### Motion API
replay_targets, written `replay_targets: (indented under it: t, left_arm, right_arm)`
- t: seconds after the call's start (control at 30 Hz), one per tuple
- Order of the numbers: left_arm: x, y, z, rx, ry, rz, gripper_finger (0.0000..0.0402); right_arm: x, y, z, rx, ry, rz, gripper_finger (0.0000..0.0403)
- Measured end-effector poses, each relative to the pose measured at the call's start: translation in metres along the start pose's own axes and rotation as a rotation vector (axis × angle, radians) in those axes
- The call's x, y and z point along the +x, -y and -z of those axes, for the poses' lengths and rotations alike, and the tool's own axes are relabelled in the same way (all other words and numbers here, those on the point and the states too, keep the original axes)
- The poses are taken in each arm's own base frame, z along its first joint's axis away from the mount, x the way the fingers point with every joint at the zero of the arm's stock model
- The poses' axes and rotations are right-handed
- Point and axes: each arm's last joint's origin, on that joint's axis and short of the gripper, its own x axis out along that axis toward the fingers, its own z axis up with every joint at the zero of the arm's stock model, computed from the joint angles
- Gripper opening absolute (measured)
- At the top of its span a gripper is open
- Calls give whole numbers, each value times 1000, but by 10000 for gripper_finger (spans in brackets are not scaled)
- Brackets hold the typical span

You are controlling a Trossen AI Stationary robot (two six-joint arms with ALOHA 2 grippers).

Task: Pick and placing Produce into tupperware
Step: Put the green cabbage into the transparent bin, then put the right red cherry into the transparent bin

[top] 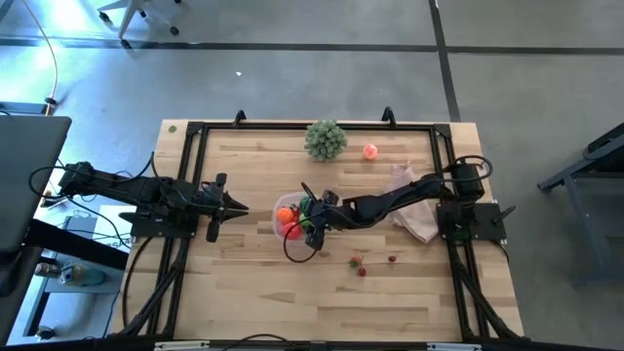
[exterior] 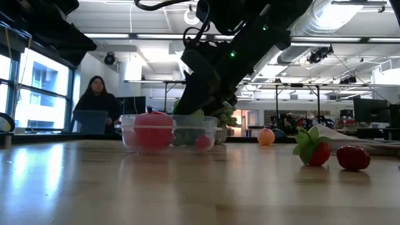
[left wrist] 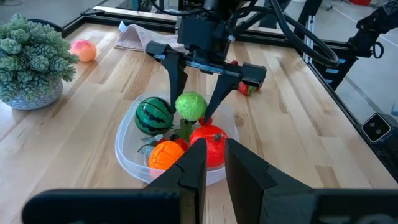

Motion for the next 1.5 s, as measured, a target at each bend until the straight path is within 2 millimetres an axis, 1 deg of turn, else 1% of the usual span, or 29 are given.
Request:
replay_targets:
  t: [0.3,0.5,0.6,0.73,0.83,0.93,1.03,1.13,1.2,1.37,1.5]
  left_arm:
    - [0,0,0,0,0,0,46]
    - [0,0,0,0,0,0,46]
    - [0,0,0,0,0,0,46]
    - [0,0,0,0,0,0,46]
    - [0,0,0,0,0,0,46]
    - [0,0,0,0,1,0,46]
    - [0,0,0,0,0,0,46]
    - [0,0,0,0,0,0,46]
    - [0,0,0,0,0,-1,46]
    - [0,0,0,0,0,0,46]
    - [0,0,0,0,0,0,46]
  right_arm:
    - [0,0,0,-8,1,2,271]
    - [-1,-2,0,-28,10,5,275]
    - [-5,-6,-1,-64,28,20,275]
    - [-27,-16,-11,-109,98,35,275]
    - [-52,-26,-17,-148,153,70,275]
    - [-80,-38,-17,-182,183,132,275]
    - [-102,-50,-8,-239,174,179,275]
    - [-119,-64,5,-267,161,206,275]
    - [-125,-71,18,-242,125,216,275]
    - [-139,-82,53,-128,-14,232,275]
    - [-156,-90,75,-74,-62,264,275]
